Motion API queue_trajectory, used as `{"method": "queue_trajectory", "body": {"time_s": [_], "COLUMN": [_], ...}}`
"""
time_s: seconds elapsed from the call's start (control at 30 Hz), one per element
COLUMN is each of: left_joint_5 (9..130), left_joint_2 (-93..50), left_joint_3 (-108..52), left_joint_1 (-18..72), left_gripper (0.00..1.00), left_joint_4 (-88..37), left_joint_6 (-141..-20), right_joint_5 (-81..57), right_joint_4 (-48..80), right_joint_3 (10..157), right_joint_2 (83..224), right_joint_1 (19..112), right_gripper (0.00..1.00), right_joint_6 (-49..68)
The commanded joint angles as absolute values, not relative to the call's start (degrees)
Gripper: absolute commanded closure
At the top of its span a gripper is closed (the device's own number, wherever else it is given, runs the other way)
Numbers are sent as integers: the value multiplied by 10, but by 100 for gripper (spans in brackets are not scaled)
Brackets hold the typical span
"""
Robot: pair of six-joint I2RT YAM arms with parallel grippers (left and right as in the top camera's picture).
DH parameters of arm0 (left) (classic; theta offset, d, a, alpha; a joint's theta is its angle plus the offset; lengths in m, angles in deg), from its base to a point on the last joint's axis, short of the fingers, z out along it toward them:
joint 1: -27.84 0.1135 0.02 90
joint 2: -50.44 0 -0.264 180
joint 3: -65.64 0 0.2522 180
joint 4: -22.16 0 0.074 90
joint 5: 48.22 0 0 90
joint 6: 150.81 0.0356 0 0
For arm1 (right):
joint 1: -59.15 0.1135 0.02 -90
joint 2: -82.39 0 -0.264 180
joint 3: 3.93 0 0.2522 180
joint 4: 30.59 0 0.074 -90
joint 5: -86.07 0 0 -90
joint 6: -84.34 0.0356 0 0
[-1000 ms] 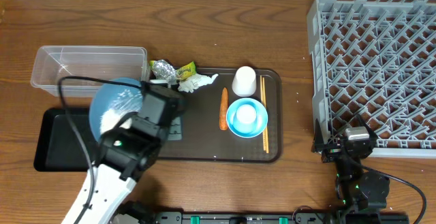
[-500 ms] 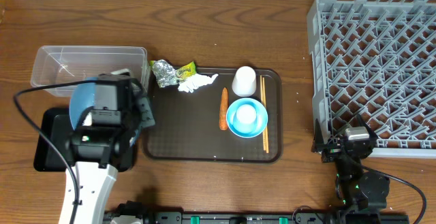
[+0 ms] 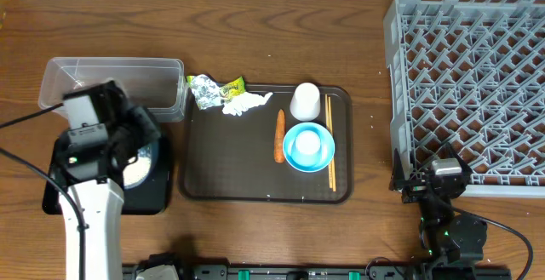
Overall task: Sort waste into correct bins and load items into the dishwasher rack
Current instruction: 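Lift the blue bowl with the left gripper over the black tray, then tilt the bowl with the left gripper, pouring rice onto black tray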
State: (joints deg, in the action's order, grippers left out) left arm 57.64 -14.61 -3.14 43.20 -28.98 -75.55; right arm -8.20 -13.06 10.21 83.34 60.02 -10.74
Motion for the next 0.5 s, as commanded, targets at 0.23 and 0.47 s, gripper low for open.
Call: {"method": "queue_trajectory", "body": {"time_s": [0.23, 0.47], "left_joint_5": [723, 833], "left_joint_2": [-152, -185], "left_joint_3": [-46, -46], "left_joint_1": [548, 630], "left_gripper": [94, 94], "left_joint_4": [-272, -259], "left_joint_6": [-764, -774], "right_joint_5": [-80, -80], "right_joint_4": [-128, -128], "right_joint_3": [101, 101], "right_joint_2": [829, 829], "right_joint_1": [595, 595], "right_gripper": [1, 1], "right_joint_6": [-115, -115]}}
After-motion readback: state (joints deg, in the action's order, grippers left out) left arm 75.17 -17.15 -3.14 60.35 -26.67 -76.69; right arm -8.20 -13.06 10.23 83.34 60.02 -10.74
